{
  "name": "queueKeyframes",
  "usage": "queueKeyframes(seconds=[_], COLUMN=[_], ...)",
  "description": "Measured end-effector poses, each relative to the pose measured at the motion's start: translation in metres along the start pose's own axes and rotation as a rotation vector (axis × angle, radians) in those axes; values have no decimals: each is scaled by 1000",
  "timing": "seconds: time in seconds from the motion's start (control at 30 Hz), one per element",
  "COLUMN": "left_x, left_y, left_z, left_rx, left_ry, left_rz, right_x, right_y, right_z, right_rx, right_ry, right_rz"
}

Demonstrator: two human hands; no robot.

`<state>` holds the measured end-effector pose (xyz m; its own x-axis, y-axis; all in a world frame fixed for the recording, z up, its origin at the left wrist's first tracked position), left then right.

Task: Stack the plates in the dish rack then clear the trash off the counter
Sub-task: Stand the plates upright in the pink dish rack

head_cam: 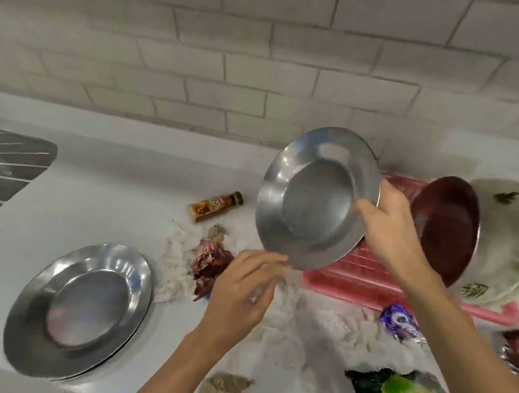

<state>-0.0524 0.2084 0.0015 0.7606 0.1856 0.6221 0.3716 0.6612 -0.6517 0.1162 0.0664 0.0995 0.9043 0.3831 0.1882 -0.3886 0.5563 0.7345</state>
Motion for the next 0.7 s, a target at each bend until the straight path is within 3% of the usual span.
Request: queueKeyframes(seconds=[0.1,0.23,0.4,0.7], left_x=[16,34,48,56], left_y=[-1,11,34,42], left_z=[-35,-85,-130,-143], left_rx=[-92,-89,-51,17], left_ry=[97,265,443,530], left_rz=[-38,-64,-1,-1], right_x=[6,9,7,8], right_y=[-16,-31,-52,-75], right_z=[69,125,141,114], right_rx=[-195,-503,-707,-767], right_ry=[-180,-284,-235,-135], right_rz=[-22,-103,-181,-259])
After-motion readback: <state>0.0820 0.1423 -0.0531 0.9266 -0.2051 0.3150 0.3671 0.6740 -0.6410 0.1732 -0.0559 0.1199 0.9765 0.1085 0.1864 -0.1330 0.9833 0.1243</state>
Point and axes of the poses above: each hand's wrist, its own x-axis towards the middle knuckle, its own z-axis out of the back of the hand, y = z × x, the point moved 5 cm from there along x, towards the middle knuckle, and after that the axes turned 8 degrees about -x, right-handed, at the moved point
